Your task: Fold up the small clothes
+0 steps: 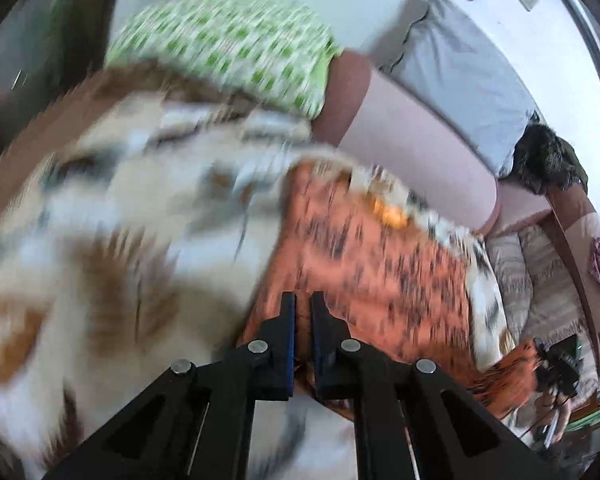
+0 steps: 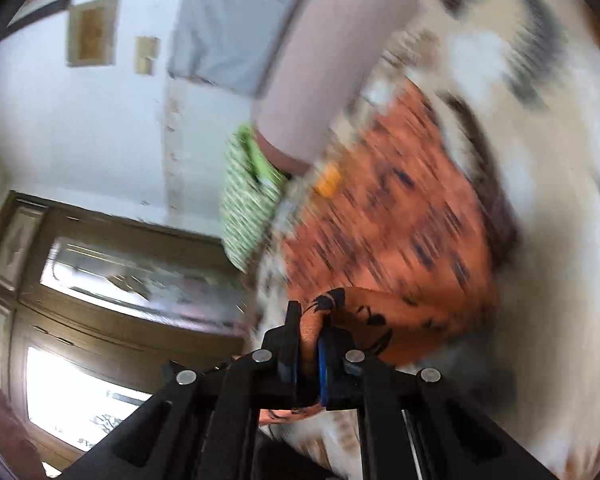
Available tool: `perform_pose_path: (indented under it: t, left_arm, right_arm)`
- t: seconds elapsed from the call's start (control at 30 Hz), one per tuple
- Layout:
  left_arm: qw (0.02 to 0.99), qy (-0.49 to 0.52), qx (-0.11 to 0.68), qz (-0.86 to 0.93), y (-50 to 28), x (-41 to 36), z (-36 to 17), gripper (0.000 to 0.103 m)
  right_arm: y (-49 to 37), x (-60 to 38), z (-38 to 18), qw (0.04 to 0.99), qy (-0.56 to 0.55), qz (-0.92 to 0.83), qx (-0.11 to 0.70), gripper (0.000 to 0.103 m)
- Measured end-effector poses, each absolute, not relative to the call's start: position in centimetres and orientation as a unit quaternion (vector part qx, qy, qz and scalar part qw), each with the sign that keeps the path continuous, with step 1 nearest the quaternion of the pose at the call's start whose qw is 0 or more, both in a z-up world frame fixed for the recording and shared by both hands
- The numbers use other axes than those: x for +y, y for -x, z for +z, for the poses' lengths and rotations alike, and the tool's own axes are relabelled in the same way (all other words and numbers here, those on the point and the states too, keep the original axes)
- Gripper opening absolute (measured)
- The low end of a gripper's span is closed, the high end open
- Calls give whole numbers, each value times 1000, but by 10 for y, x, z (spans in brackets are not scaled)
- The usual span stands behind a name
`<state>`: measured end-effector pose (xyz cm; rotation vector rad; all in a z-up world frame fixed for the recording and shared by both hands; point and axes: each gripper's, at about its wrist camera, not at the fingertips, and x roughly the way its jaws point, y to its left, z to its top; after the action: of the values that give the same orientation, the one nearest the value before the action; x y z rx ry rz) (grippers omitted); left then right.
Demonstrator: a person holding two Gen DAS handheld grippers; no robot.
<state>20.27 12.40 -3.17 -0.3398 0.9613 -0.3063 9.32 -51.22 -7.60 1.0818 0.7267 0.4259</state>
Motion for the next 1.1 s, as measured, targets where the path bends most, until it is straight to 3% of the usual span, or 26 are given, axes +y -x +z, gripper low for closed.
perform_pose_path:
  t: [0.1,0.2,0.23,0.27,0.3,0.33,0.4,0.47,0.5,0.6,0.73,0.87,0.93,1.0,1.03,1.07,1.1]
  left_arm:
    - [874,158,438,-143,-277,101,-22,7]
    - [867,134,466,-112,-356,68,-50,8]
    - [869,117,471,-92,-377,57,-64,15]
    - [863,83,493,-75,-406,43,-91,33]
    - [854,70,513,-56,-420,37,-109,40]
    - [844,53,532,-42,-430,32,-124,43]
    - [841,40,538,-42,-430,33,-133,43]
    - [863,46,501,-52,-410,44,-121,64]
    - [872,42,485,-52,-398,51,-114,67]
    - [881,44,465,-71,-365,70,-101,69]
    - [858,80,492,-127,-336,79,-114,73]
    - [814,73,558,-141,-339,58,-166,73]
    - [821,63,551,-132,-338,53,-171,71]
    - [819,51,554,-141,-338,46,-167,31]
    - [806,70,564,-162,-341,44,-167,13]
    - [804,73,571,-150,-342,42,-166,12]
    - [805,62,573,-141,-343,36,-165,12]
  right_arm:
    - [-175,-536,-71,783,-502,189,314,7]
    - [-241,-550,-104,772,-506,146,356,11]
    - [-261,-556,-123,775,-497,107,375,23]
    - [-273,-560,-147,764,-501,66,402,35]
    - [-278,-561,-159,756,-504,46,415,72]
    - [-277,-560,-175,751,-501,17,429,76]
    - [-269,-555,-177,761,-482,13,434,76]
    - [-256,-550,-161,789,-442,18,426,76]
    - [-250,-548,-152,802,-424,18,420,76]
    - [-231,-552,-137,815,-409,37,410,76]
    - [-235,-532,-149,815,-343,66,463,76]
    - [-241,-521,-179,800,-320,75,501,76]
    - [-244,-510,-179,803,-308,88,502,77]
    - [-247,-502,-177,806,-280,87,514,75]
    - [-250,-503,-179,802,-278,83,521,67]
    - [-252,-505,-181,799,-280,78,526,62]
    - [-252,-507,-182,797,-283,74,528,48]
